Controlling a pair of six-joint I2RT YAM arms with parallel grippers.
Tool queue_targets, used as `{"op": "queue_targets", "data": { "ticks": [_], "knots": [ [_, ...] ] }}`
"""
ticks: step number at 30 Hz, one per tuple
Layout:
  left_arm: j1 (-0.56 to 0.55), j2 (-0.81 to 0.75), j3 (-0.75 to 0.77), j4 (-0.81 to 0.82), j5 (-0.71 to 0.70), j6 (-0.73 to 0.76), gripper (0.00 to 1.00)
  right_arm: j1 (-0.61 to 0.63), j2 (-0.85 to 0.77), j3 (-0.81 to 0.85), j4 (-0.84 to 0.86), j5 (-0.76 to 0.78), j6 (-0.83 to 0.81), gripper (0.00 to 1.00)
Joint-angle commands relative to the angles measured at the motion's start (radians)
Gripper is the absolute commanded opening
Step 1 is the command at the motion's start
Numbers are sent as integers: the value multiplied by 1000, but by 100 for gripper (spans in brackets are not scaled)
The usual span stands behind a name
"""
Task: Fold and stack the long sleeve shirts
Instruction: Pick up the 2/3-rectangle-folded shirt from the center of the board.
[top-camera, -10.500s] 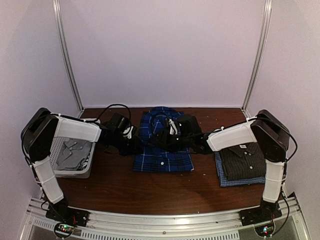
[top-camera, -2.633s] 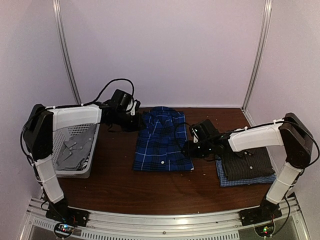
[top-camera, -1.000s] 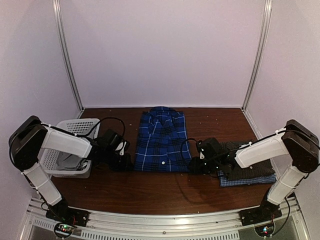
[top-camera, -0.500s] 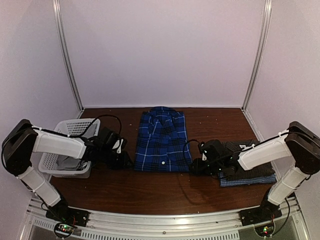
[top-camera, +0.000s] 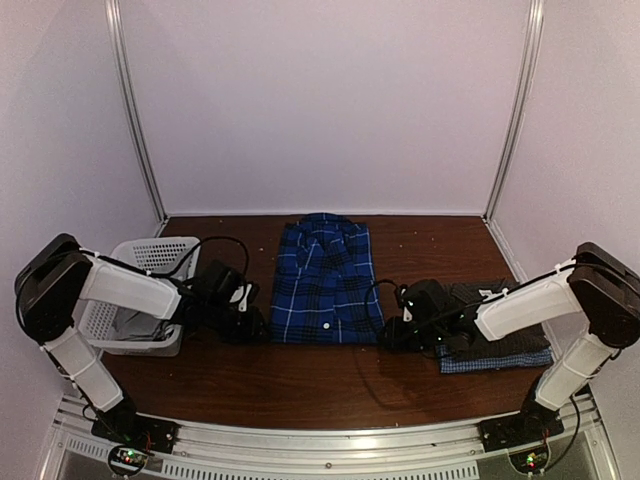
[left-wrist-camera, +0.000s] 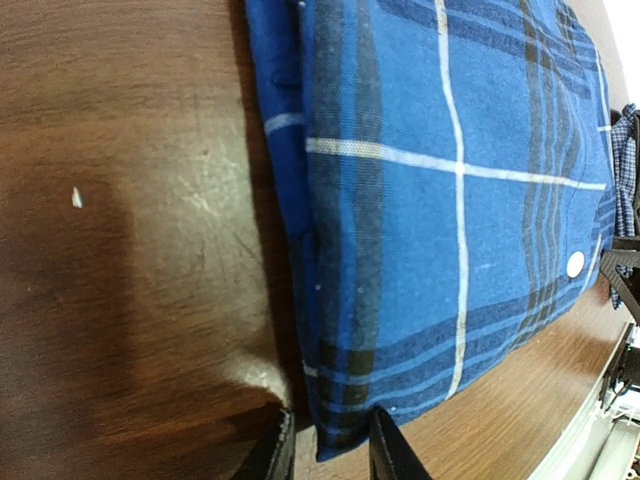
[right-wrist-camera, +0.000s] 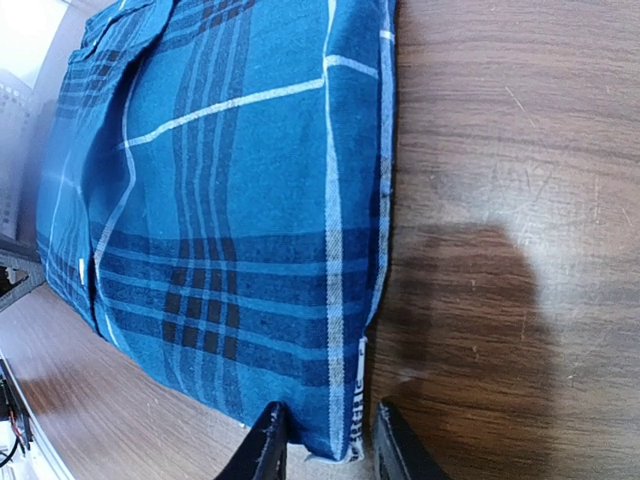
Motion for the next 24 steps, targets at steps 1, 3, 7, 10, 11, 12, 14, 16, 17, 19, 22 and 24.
{"op": "queue_targets", "data": {
  "ticks": [1,3,7,10,11,12,14,16,17,19,22,24],
  "knots": [
    [-8,28,-4,35,0,4,28,-2,23,-16,9,-17,17,31],
    [-12,35,-2,35,6,0,28,-3,27,-14,13,-18,17,31],
    [-22,50,5,68,23,-15,26,-3,29,-12,15,-17,17,30],
    [-25,52,7,77,42,-35,19,-2,30,-6,15,-18,15,27],
    [-25,52,7,82,51,-42,16,-2,30,-5,15,-18,16,27],
    [-25,51,7,89,58,-48,13,-2,27,-5,15,-16,14,26],
    [-25,50,9,97,73,-63,6,-2,19,-3,13,-12,11,23],
    [-26,46,14,92,81,-67,0,-2,11,-2,8,-10,8,17],
    [-26,40,17,85,80,-67,0,-2,6,-3,6,-10,8,12],
    [-26,23,19,64,74,-65,0,-2,-7,-8,-1,-13,8,2],
    [-32,-20,10,21,73,-56,0,1,-39,-36,-1,-26,10,0],
    [-41,-58,-7,-19,59,-47,0,10,-66,-57,-6,-32,14,0]
  ]
}}
